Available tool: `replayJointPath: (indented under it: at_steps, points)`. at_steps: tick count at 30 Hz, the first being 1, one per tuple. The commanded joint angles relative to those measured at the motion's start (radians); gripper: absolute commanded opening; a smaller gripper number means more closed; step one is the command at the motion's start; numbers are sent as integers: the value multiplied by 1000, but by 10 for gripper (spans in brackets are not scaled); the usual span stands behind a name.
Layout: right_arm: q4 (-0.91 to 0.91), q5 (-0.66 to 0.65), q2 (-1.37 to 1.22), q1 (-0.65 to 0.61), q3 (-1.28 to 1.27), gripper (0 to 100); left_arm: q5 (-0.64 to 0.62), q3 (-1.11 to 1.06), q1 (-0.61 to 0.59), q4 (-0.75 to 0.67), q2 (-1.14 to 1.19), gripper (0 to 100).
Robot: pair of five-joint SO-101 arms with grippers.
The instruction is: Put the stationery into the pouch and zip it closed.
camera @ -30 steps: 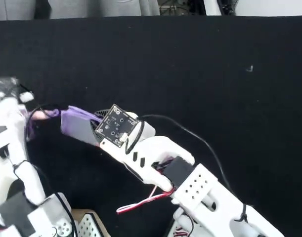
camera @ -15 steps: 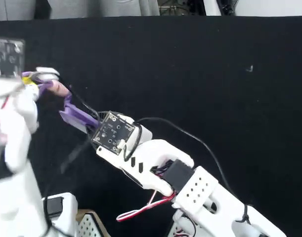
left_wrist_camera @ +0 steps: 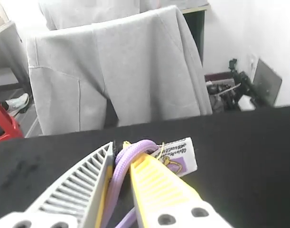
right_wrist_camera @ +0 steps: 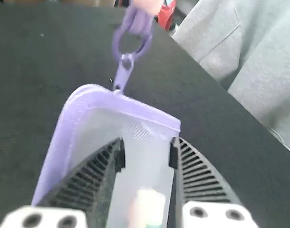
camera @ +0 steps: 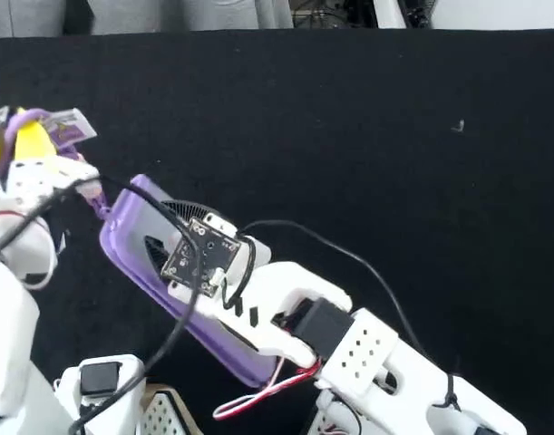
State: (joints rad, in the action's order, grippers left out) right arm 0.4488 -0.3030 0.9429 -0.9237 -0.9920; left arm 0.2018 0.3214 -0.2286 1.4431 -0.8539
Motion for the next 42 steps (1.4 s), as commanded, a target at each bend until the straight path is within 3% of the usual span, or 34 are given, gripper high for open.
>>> replayJointPath:
  at_steps: [1, 8, 13, 20, 31, 42]
  points:
    - [8, -5, 36, -18, 91, 178, -52, 130, 10, 12, 51, 29]
    - [95, 55, 33, -49, 229, 180, -61, 277, 10, 92, 173, 29]
    - [71, 64, 28, -147, 242, 181, -61, 315, 48, 112, 199, 29]
    - [44, 64, -58, -157, 248, 178, -61, 315, 67, 112, 201, 29]
    - [-23, 63, -211, -46, 245, 178, -60, 320, 67, 112, 199, 29]
    - [55, 58, -183, 52, 252, 178, -31, 341, 67, 107, 123, 29]
